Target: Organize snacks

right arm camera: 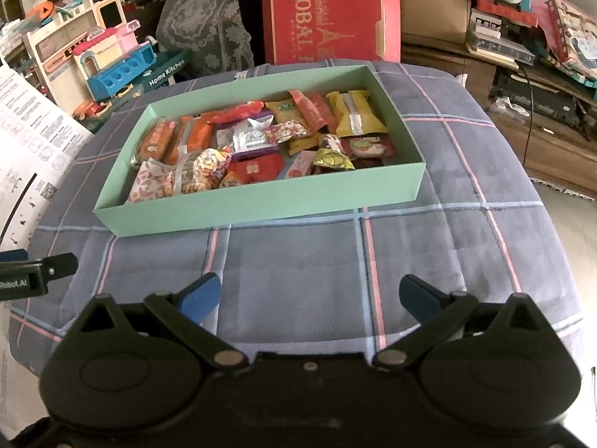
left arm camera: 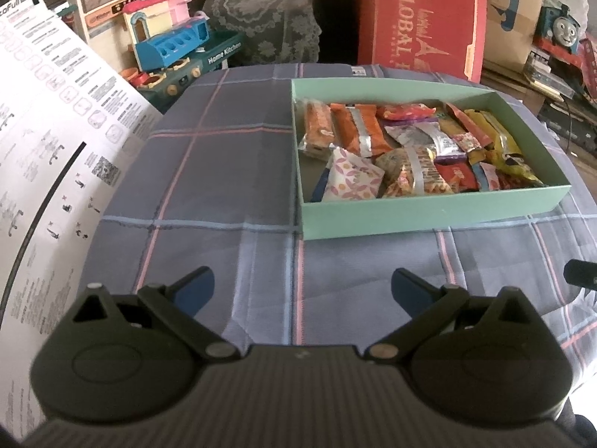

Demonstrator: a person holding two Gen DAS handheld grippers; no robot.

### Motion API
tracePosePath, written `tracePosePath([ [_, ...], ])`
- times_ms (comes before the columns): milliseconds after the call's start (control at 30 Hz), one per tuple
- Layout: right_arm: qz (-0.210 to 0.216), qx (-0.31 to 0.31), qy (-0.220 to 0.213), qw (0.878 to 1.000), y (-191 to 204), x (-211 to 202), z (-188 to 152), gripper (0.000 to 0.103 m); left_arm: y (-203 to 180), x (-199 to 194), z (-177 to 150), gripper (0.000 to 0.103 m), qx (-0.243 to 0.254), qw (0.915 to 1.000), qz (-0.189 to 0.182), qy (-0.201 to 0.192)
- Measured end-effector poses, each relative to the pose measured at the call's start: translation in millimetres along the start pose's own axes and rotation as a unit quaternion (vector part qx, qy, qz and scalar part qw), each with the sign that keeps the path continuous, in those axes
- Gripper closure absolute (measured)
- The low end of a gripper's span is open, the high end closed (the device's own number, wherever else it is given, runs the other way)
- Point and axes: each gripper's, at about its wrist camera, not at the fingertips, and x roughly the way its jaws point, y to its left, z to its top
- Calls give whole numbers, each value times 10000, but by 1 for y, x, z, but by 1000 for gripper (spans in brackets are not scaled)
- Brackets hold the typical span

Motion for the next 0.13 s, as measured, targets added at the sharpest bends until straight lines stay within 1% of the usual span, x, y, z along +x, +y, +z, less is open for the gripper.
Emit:
tracePosePath([
  [133,-13,-20,-19,10000,0,-1,2,0,-3,0,0,0,52,10000,1,2],
])
